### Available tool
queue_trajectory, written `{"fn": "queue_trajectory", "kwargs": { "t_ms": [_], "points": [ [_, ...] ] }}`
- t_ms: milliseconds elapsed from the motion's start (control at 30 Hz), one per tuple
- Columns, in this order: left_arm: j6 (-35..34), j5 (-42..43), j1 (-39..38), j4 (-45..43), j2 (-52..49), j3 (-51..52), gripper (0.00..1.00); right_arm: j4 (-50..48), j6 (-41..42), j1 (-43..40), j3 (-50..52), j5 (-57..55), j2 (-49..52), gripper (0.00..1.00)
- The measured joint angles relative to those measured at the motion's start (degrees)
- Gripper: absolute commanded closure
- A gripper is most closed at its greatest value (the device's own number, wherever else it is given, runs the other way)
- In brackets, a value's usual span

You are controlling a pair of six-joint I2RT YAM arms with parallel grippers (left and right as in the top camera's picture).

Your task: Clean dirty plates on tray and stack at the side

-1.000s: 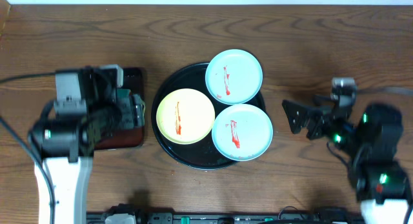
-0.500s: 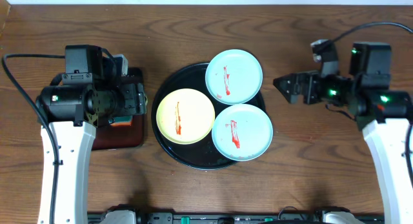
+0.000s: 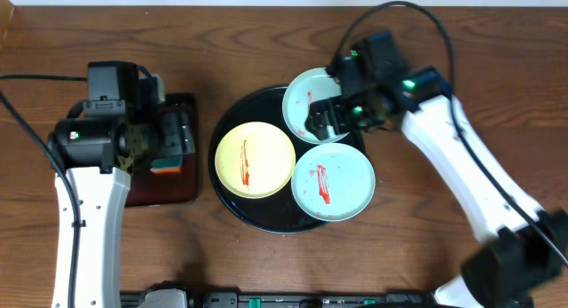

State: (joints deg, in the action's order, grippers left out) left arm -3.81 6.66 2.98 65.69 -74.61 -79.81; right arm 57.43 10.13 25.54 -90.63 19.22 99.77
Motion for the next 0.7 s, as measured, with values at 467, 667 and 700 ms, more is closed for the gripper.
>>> {"fn": "queue_trajectory", "kwargs": {
  "t_ms": [467, 667, 700],
  "points": [
    [-2.89, -6.21, 7.43, 2.01, -7.37, 0.00, 0.23, -9.14, 6.03, 8.15, -3.17, 4.07, 18.25, 0.47],
    [-2.75, -6.67, 7.80, 2.05, -11.43, 0.00, 0.23, -8.15, 12.37, 11.96, -3.17, -4.07, 21.51, 0.56],
    [-2.75, -6.67, 7.80, 2.05, -11.82, 0.00, 0.23, -8.04, 13.60, 12.66, -3.17, -5.64, 21.90, 0.58]
  ]
}}
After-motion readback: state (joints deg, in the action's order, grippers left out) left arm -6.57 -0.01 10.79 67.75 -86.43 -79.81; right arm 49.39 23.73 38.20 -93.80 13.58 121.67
